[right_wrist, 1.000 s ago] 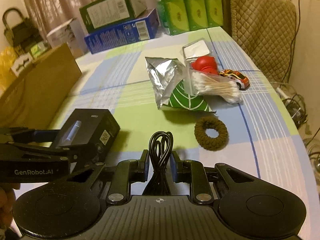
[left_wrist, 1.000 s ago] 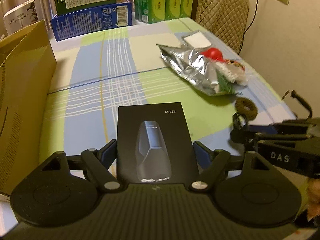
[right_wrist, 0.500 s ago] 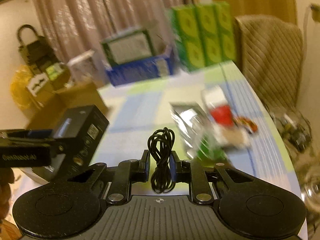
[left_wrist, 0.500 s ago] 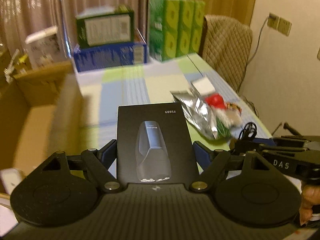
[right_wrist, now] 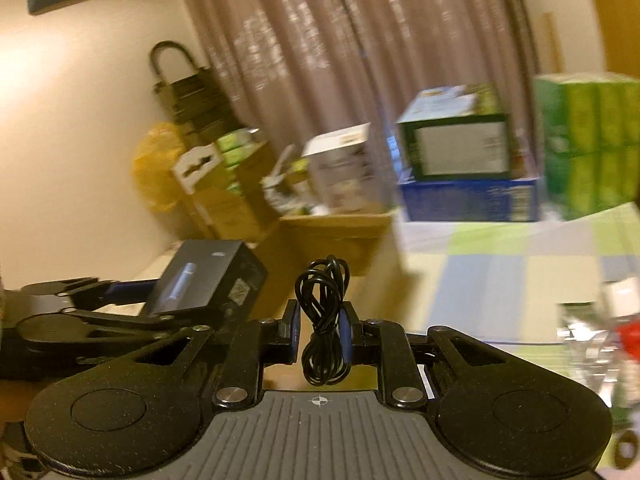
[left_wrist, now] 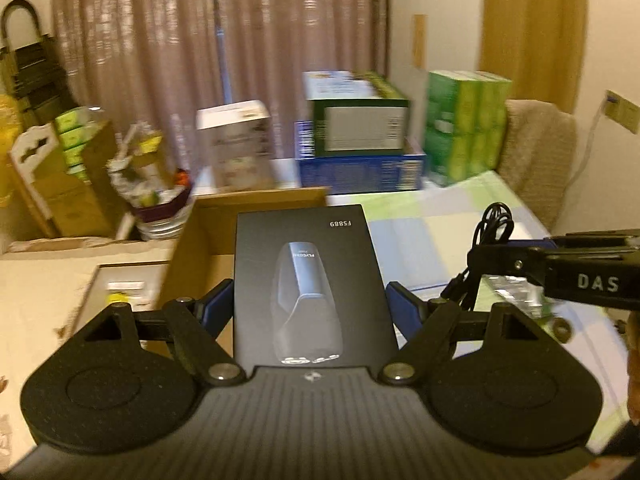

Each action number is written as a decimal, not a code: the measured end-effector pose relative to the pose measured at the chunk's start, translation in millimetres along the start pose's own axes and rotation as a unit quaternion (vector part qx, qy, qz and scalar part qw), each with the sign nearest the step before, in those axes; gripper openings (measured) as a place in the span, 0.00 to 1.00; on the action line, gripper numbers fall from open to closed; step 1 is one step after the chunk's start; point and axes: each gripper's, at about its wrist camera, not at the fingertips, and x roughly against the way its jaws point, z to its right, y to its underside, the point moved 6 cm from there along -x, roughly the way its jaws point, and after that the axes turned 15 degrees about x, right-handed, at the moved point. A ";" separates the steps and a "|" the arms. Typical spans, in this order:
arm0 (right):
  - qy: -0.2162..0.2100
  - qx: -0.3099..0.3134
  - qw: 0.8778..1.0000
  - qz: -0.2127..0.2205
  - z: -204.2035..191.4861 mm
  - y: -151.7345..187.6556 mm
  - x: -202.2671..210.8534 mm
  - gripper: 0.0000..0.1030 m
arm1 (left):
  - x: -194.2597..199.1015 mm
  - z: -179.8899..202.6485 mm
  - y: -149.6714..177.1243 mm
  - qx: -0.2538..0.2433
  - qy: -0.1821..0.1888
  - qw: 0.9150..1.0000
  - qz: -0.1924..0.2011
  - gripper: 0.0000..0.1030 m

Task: Organize objects
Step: 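Carry the FLYCO box and cable into the cardboard box and open both tools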

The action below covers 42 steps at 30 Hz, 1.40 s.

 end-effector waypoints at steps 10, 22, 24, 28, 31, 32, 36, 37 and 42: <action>-0.026 0.006 0.999 -0.046 -22.1 16.5 -63.8 0.16 | -27.7 -65.8 -0.1 0.021 -0.033 0.999 -0.018 0.75; -0.009 -0.005 0.999 -0.044 -5.1 24.3 -69.0 0.29 | -45.8 -82.9 12.9 0.049 -0.045 0.997 -0.031 0.79; -0.006 -0.004 0.999 -0.041 -3.9 23.1 -64.4 0.30 | -42.6 -83.8 13.9 0.049 -0.045 0.997 -0.028 0.81; 0.003 -0.012 0.999 -0.032 2.2 21.4 -52.0 0.31 | -36.1 -83.4 14.1 0.052 -0.045 0.997 -0.026 0.81; 0.011 -0.017 0.999 -0.026 7.5 20.7 -38.3 0.33 | -30.9 -81.9 14.5 0.052 -0.046 0.997 -0.025 0.81; 0.014 -0.017 0.999 -0.024 9.1 20.1 -33.8 0.34 | -28.6 -81.1 15.3 0.053 -0.046 0.997 -0.025 0.81; 0.022 -0.021 0.999 -0.018 14.8 20.5 -12.1 0.36 | -19.7 -76.4 16.1 0.054 -0.045 0.997 -0.022 0.82; 0.024 -0.022 0.999 -0.016 16.2 21.0 -6.1 0.36 | -16.9 -74.2 16.3 0.054 -0.044 0.997 -0.021 0.82; 0.043 -0.016 0.999 -0.005 21.6 28.7 29.5 0.38 | 2.3 -59.1 17.2 0.056 -0.035 0.998 -0.012 0.84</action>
